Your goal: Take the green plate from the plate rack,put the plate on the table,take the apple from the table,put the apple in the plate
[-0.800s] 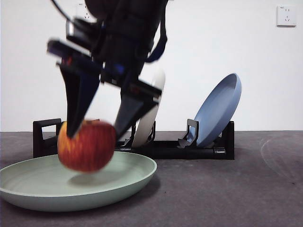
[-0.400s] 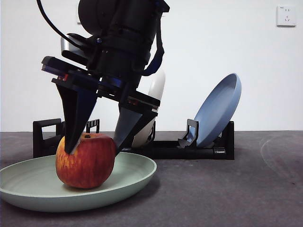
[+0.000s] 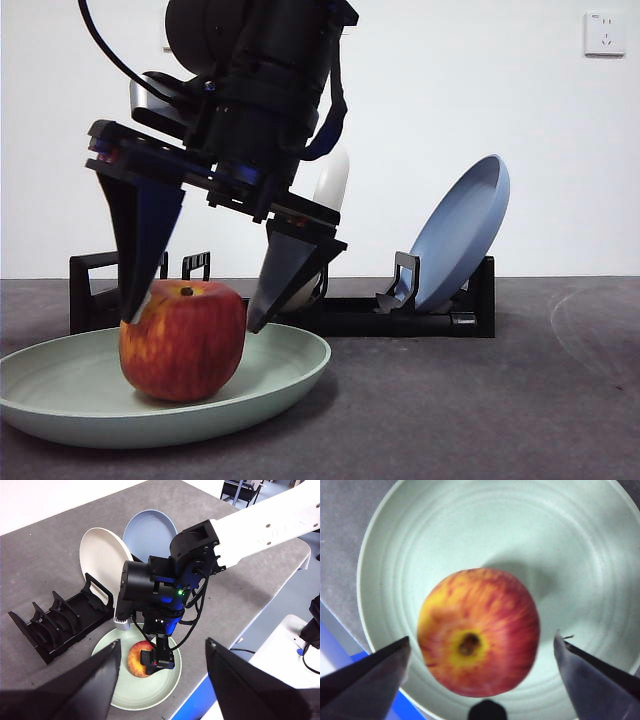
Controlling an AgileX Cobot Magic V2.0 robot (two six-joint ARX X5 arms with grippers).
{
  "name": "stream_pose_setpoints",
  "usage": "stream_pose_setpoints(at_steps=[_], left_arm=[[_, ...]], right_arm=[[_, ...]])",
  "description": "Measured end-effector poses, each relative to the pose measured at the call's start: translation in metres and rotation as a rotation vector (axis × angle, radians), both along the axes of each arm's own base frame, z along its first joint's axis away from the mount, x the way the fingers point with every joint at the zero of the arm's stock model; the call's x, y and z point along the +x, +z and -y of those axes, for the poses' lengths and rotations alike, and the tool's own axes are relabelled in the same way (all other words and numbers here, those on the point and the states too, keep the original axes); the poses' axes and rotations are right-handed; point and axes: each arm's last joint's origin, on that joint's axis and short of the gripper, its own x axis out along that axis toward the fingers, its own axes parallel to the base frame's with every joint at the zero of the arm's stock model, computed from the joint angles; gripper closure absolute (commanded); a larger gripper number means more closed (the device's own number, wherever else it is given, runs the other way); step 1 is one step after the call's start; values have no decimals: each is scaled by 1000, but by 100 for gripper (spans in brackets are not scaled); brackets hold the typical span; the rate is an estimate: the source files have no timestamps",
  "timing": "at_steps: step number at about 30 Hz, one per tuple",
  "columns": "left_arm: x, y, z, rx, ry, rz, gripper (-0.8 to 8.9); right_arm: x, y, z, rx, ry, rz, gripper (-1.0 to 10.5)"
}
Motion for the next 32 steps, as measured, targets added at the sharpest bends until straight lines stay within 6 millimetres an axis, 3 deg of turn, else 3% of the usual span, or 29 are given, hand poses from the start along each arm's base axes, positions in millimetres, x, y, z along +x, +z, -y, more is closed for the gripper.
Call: stream_pose_setpoints(at_steps=[4,8,16,22,32], left_arm=[[0,0,0,0,0,0,531],[0,0,0,0,0,0,531],[0,0,0,0,0,0,531],[1,0,0,8,21,13,531],[4,0,3,31,60,27,531]], right_arm=[[0,7,0,-15,-3,1,437],[1,28,-1,-34,-6,1,438],[-4,97,7,-65,38,18,442],[-26,165,38,29,54,134,443],[-90,262,124,290,32,349,447]])
